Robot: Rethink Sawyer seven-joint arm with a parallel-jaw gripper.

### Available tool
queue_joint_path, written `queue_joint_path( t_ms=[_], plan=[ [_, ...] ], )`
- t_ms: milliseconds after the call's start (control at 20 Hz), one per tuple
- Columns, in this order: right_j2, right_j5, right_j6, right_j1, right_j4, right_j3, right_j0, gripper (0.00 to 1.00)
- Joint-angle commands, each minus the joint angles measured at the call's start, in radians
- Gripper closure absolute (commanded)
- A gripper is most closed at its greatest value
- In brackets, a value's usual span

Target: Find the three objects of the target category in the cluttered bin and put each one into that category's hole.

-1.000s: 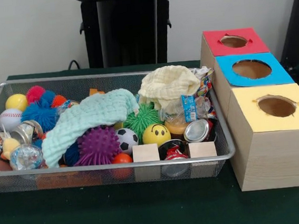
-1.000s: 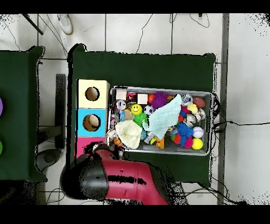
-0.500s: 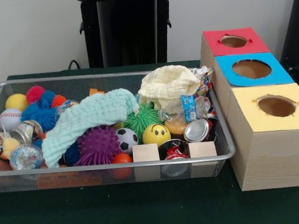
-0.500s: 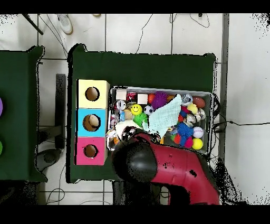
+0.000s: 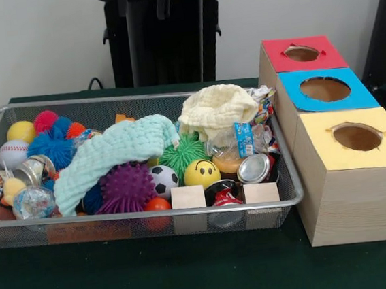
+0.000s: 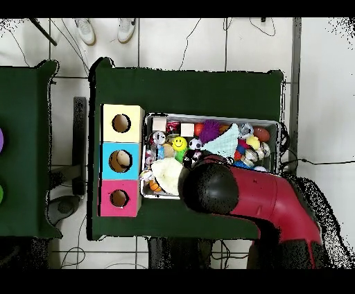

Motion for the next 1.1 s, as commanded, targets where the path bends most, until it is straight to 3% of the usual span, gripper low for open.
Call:
queue_joint_path(
  t_ms=[50, 500, 1100],
  plan=[
    [0.198, 0.163, -0.349, 0.134, -0.105, -0.184, -0.053, 0.00],
    [0.298, 0.232, -0.419, 0.254, -0.170, -0.336, -0.111, 0.00],
    [0.353, 0.202, -0.391, 0.348, -0.215, -0.357, -0.140, 0.00]
  ],
)
